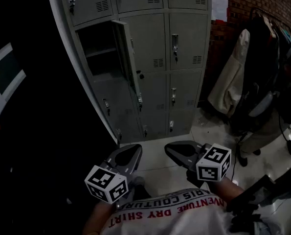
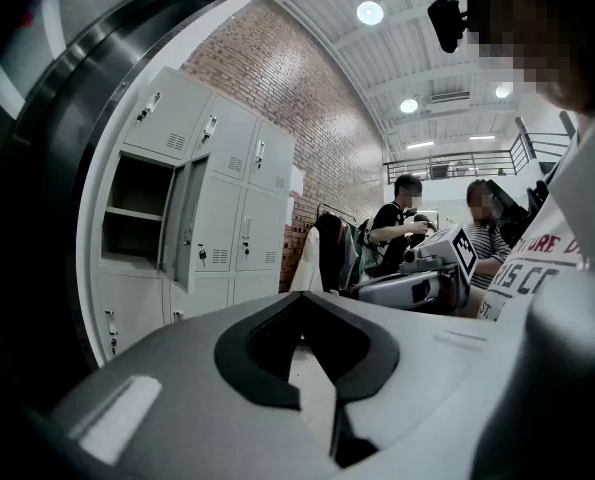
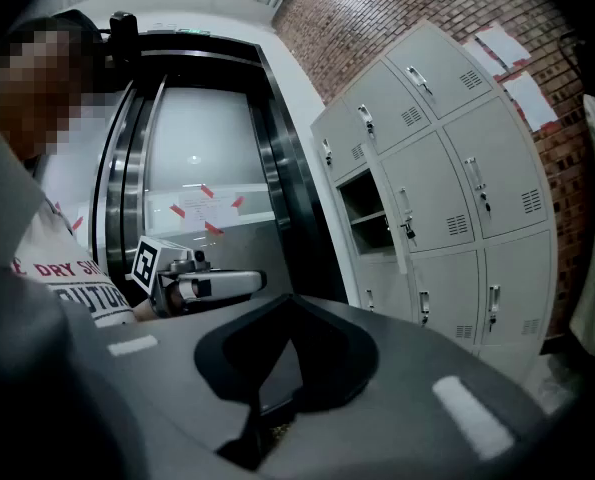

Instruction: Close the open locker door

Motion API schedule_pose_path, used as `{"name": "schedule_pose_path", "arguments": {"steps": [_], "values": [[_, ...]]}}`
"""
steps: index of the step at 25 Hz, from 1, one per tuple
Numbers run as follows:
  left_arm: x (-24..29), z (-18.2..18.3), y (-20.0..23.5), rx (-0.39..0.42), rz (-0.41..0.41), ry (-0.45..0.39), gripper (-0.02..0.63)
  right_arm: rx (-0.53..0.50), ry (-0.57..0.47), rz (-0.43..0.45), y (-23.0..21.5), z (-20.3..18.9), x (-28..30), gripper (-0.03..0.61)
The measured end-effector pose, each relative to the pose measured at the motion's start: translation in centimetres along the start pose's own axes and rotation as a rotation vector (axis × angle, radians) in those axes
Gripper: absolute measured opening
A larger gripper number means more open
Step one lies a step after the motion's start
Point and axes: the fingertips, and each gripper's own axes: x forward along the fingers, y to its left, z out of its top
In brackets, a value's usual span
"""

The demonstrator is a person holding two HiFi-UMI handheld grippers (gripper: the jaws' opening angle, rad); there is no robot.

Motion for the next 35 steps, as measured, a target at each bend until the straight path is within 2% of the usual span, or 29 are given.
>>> {"name": "schedule_pose_path", "arguments": {"steps": [6, 16, 22, 28, 32, 35], "values": [[2.9, 0.8, 5.3, 0.008, -0.018, -0.002, 0.003, 0.048, -0.039, -0.011, -4.5, 2.0, 4.0, -0.002], [8.1, 5.5, 17.4, 0.009, -0.062, -0.019, 0.003, 0.015, -0.045, -0.097, -12.2, 7.3, 13.4, -0.003], [10.2, 7.1, 22.5, 0.008, -0.096, -0.014, 0.003, -0.034, -0.089, -0.197, -18.0, 12.3, 16.7, -0.003], [10.7, 6.9, 27.6, 0.004, -0.095, 0.007, 0.003, -0.120, -0.137, -0.306, -23.9, 17.6, 19.7, -0.003], [10.7, 7.0, 31.0, 0.008, -0.083, 0.016, 0.004, -0.133, -0.142, -0.368, -28.1, 19.4, 22.0, -0.003], [10.6, 7.0, 33.3, 0.010, -0.076, 0.021, 0.003, -0.115, -0.149, -0.380, -29.9, 19.9, 23.8, -0.003]]}}
